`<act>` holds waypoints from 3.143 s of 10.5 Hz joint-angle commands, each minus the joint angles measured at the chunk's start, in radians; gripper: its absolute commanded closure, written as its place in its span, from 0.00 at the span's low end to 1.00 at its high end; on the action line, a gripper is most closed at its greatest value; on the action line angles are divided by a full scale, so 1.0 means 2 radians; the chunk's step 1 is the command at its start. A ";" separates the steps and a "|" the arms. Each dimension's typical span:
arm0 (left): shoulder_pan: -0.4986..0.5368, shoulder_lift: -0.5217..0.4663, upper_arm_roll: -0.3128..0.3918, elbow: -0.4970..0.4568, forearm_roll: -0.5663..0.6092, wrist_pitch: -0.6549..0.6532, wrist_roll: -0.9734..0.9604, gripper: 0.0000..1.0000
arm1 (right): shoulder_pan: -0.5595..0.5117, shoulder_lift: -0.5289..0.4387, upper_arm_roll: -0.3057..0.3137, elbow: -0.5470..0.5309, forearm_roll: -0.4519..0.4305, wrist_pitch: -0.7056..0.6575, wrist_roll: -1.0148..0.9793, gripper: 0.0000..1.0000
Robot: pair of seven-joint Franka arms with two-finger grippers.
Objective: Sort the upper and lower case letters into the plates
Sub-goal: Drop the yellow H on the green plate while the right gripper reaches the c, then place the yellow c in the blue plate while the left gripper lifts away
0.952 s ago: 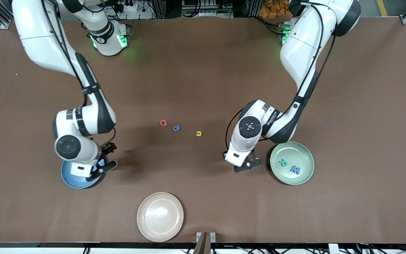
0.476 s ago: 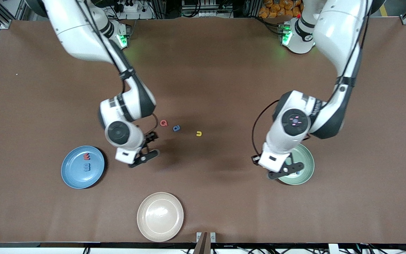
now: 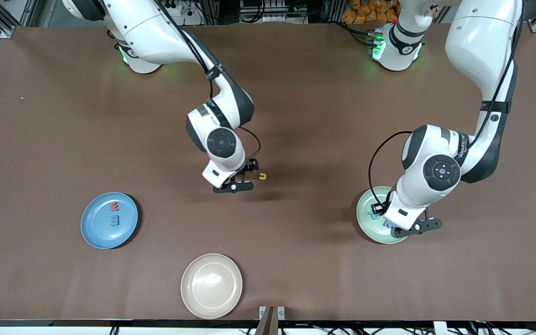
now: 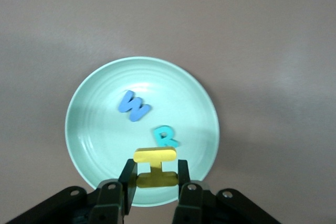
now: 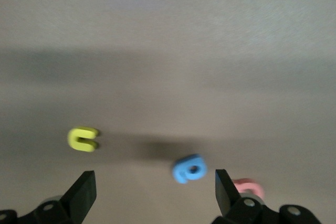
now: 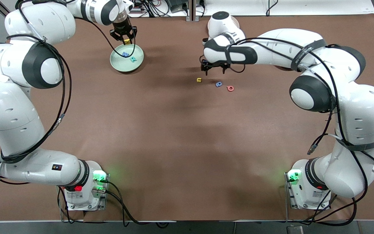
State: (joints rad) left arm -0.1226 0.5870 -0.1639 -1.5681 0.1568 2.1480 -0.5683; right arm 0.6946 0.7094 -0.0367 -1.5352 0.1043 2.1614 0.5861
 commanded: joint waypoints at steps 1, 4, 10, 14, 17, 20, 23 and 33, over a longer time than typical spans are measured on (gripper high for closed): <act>0.009 -0.002 -0.006 -0.015 0.010 0.004 0.004 0.31 | 0.024 0.030 -0.005 0.027 0.013 0.040 0.070 0.00; 0.016 -0.016 -0.005 -0.012 0.011 0.002 0.016 0.00 | 0.035 0.071 -0.005 0.079 0.012 0.044 0.094 0.00; 0.040 -0.105 -0.008 -0.008 0.004 -0.066 0.052 0.00 | 0.038 0.092 -0.005 0.080 0.013 0.048 0.099 0.00; 0.040 -0.156 -0.010 0.012 -0.013 -0.163 0.053 0.00 | 0.040 0.093 -0.005 0.080 0.020 0.051 0.099 0.99; 0.042 -0.196 -0.007 0.012 -0.032 -0.199 0.053 0.00 | 0.040 0.092 -0.005 0.080 0.020 0.054 0.095 1.00; 0.049 -0.211 -0.005 0.012 -0.035 -0.208 0.060 0.00 | 0.024 0.083 -0.005 0.083 0.020 0.053 0.074 1.00; 0.043 -0.218 -0.013 0.012 -0.046 -0.211 0.060 0.00 | -0.034 0.031 -0.007 0.078 0.021 -0.010 -0.018 1.00; -0.159 -0.082 -0.075 0.075 -0.101 -0.102 -0.285 0.00 | -0.322 0.013 -0.008 0.073 0.014 -0.062 -0.443 0.41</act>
State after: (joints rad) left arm -0.3846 0.3537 -0.3249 -1.4832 -0.0393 1.9158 -1.0862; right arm 0.0475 0.7362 -0.0695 -1.3774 0.1266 2.0243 -0.2890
